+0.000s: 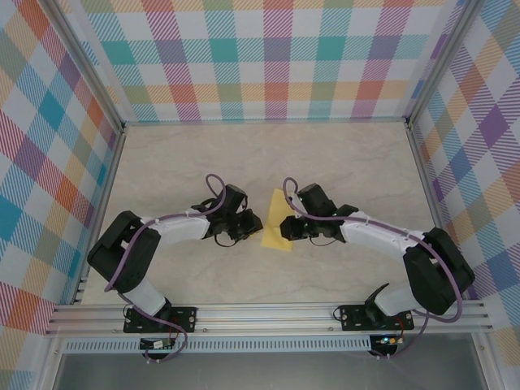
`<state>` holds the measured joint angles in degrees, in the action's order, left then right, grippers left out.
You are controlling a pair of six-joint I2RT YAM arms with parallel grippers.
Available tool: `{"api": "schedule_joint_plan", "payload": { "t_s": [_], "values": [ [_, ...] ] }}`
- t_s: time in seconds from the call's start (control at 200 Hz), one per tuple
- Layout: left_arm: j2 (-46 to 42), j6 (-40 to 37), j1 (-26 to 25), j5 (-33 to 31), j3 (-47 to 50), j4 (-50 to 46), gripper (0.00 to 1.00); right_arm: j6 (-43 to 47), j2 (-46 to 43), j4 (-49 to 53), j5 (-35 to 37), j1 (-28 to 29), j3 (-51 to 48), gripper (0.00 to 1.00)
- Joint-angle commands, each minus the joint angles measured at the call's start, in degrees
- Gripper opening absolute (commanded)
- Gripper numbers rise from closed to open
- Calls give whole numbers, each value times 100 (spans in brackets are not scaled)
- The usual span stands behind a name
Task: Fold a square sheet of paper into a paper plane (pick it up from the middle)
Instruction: Fold the triangle a second time at the center of the table.
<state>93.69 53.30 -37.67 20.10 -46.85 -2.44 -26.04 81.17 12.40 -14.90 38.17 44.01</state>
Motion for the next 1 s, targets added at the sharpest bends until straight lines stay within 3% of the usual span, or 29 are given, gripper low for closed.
{"api": "schedule_joint_plan", "payload": {
  "t_s": [0.0,0.23,0.34,0.46,0.55,0.645,0.72,0.82,1.0],
  "values": [
    [190,-115,-190,196,-234,62,15,83,-22,-312,-724,-209,-98,9],
    [179,72,-283,-128,-237,145,17,87,14,-374,-996,-423,-103,9],
    [134,378,-268,-521,-340,-245,22,82,-29,-405,-1128,-423,-129,10],
    [31,926,-240,-651,-129,379,40,77,-57,-412,-1119,-425,-210,12],
    [134,995,-223,-579,-235,497,47,48,-99,-410,-1189,-418,-233,19],
    [376,959,-223,-341,-417,539,48,79,-127,-369,-1152,-379,-224,29],
    [443,1039,-215,-304,-422,651,50,124,-152,-276,-825,-216,-224,32],
    [460,1086,-183,-322,-419,690,50,242,-168,-28,-223,185,-113,44],
    [519,1027,-137,-178,-499,675,50,223,-216,495,2012,1333,196,60]
  ]
}}
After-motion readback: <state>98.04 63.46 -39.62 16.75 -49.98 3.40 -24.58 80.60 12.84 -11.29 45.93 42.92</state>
